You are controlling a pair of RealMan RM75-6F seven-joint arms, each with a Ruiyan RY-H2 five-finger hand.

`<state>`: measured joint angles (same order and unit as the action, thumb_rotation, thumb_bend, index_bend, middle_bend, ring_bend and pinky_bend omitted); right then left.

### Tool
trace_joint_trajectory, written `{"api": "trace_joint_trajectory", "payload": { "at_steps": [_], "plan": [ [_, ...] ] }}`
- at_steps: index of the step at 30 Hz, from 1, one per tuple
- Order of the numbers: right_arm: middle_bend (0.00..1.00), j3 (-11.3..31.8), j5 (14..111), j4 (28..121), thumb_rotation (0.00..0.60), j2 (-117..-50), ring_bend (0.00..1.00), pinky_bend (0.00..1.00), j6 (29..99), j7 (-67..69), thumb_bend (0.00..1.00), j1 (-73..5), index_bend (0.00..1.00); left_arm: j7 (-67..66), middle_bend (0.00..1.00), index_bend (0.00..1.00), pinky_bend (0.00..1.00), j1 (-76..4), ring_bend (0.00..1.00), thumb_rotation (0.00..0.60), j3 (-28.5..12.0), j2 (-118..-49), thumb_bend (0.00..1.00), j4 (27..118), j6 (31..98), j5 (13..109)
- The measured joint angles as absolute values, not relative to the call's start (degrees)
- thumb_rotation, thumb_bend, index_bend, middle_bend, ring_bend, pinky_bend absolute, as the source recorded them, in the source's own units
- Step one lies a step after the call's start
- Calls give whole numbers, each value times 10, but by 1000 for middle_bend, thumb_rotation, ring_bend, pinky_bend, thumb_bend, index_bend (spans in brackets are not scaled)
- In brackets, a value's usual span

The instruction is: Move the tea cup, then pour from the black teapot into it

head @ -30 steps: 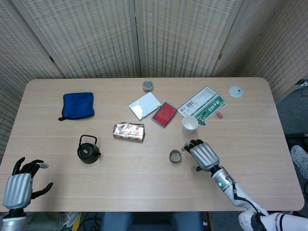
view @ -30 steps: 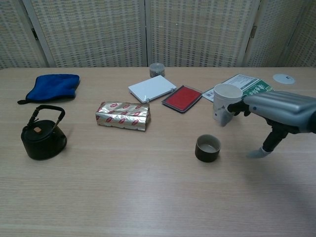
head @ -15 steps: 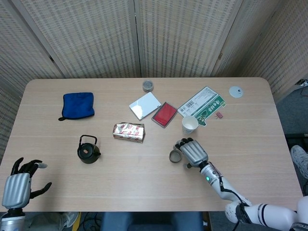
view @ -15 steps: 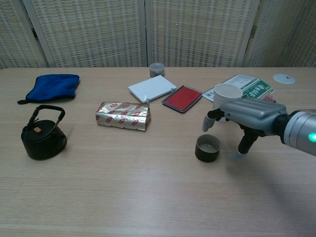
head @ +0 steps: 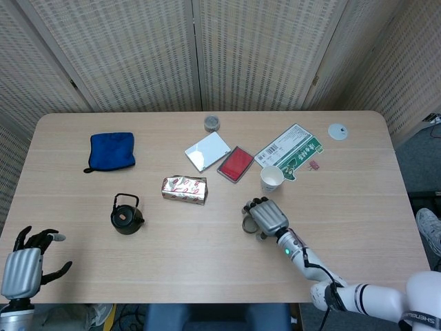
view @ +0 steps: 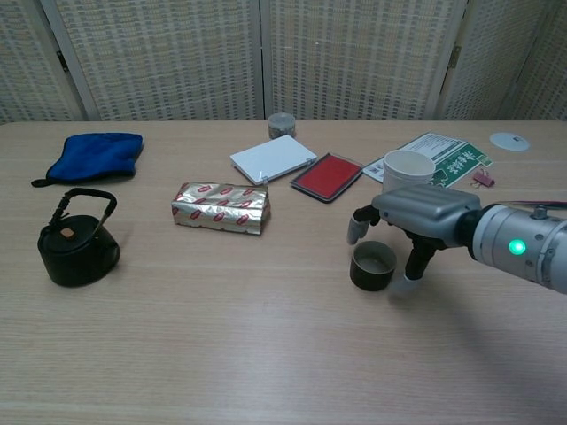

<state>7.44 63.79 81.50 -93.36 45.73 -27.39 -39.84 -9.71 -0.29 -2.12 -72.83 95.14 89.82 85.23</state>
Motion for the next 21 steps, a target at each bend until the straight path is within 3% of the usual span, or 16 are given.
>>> {"api": "trace_joint_trajectory", "payload": {
  "at_steps": [5,11,21],
  "plan": [
    [308,74,621,800,600,-946,189,251,455,-285,167,-412,312,-96,302,396,73,-2,310,600,-22,-728,163,950,898,849],
    [384,72,602,795,600,-953,220,251,457,-301,253,-423,406,-94,302,396,72,-1,310,600,-22,-728,163,948,898,847],
    [410,86,599,813,600,-954,243,251,459,-302,261,-452,443,-91,302,396,73,0,310,600,-22,-729,164,946,898,847]
  ]
}}
